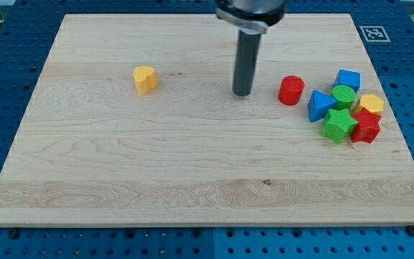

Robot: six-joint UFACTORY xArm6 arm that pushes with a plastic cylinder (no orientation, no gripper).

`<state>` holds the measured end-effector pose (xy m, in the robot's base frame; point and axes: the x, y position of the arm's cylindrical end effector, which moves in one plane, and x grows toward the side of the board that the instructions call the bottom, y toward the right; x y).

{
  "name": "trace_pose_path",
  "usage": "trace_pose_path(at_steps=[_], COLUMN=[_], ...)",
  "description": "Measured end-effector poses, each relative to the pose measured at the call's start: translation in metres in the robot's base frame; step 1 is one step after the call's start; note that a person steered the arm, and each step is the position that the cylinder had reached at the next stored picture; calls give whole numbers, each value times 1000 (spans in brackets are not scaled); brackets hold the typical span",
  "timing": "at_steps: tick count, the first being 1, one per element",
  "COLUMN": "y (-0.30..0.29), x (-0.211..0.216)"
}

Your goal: Push the yellow heart a bit up

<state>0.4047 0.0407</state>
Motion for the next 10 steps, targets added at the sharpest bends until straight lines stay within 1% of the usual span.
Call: trace_pose_path(at_steps=[3,4,5,6,7,9,10], y=[-110,-110,-126,-156,-156,-167,-175], x=[38,37,15,9,8,-22,-22])
